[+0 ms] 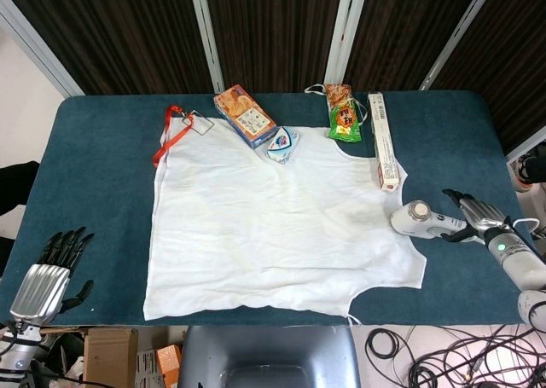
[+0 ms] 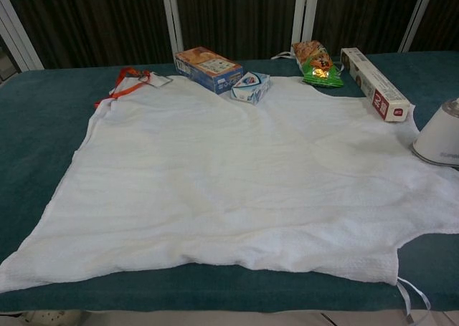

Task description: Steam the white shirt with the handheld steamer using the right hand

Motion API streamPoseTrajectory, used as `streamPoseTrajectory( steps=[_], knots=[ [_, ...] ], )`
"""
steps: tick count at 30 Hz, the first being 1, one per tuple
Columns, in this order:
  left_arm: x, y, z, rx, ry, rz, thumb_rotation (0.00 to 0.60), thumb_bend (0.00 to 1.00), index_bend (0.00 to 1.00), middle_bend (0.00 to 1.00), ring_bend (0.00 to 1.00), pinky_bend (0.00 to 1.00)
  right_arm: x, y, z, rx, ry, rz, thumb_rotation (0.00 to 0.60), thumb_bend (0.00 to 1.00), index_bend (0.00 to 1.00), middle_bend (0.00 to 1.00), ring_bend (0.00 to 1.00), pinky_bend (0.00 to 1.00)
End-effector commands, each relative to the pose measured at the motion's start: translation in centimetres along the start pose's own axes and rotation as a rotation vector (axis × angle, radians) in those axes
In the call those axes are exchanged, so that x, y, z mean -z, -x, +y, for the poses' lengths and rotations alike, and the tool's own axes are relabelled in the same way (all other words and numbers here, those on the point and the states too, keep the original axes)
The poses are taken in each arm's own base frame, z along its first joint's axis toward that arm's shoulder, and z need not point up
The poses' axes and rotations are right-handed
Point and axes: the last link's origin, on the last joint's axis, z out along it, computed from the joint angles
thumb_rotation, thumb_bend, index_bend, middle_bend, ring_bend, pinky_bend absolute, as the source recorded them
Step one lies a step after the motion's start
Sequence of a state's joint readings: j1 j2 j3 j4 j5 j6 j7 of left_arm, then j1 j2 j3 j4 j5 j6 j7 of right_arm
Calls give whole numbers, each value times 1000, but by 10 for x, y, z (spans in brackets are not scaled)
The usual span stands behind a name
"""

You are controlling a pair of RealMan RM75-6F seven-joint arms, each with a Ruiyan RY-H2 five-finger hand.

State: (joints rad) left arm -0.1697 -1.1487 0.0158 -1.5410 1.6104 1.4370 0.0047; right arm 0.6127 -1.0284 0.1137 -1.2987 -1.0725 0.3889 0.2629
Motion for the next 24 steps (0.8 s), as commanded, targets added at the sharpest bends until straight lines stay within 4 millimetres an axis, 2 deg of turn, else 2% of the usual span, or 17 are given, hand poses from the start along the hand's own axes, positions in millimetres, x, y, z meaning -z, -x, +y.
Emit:
streamPoseTrajectory(
  steps=[1, 7, 11, 13, 17, 19, 21, 24],
  knots=[
    [0, 0, 0, -1, 1, 1, 600, 366, 0, 0, 17, 41, 9, -3, 1, 11, 1, 10, 600, 201, 0, 0, 0, 294],
    [1, -1, 0, 0, 0, 5, 600, 365, 0, 0, 19, 41, 25, -4, -1, 24, -24, 64, 600, 201, 0, 0, 0, 248],
    [3, -2, -1, -3, -5, 14, 600, 365, 0, 0, 19, 41, 63, 6, -5, 103, -113, 217, 600, 201, 0, 0, 0, 175],
    [3, -3, -1, -6, -8, 18, 600, 365, 0, 0, 19, 41, 86, 17, -8, 151, -159, 321, 600, 201, 0, 0, 0, 135],
    [5, -4, 0, -6, -11, 24, 600, 365, 0, 0, 19, 41, 119, 49, -11, 213, -208, 489, 600, 201, 0, 0, 0, 52],
    [6, -4, 0, -8, -13, 28, 600, 365, 0, 0, 19, 41, 130, 69, -10, 235, -200, 540, 600, 200, 0, 0, 0, 27],
    [8, -5, 0, -8, -14, 32, 600, 365, 0, 0, 18, 41, 136, 82, -10, 235, -184, 587, 600, 201, 0, 0, 0, 49],
    [11, -6, 1, -8, -10, 38, 600, 364, 0, 0, 18, 41, 137, 91, -9, 260, -151, 615, 600, 201, 0, 0, 0, 73]
  ],
)
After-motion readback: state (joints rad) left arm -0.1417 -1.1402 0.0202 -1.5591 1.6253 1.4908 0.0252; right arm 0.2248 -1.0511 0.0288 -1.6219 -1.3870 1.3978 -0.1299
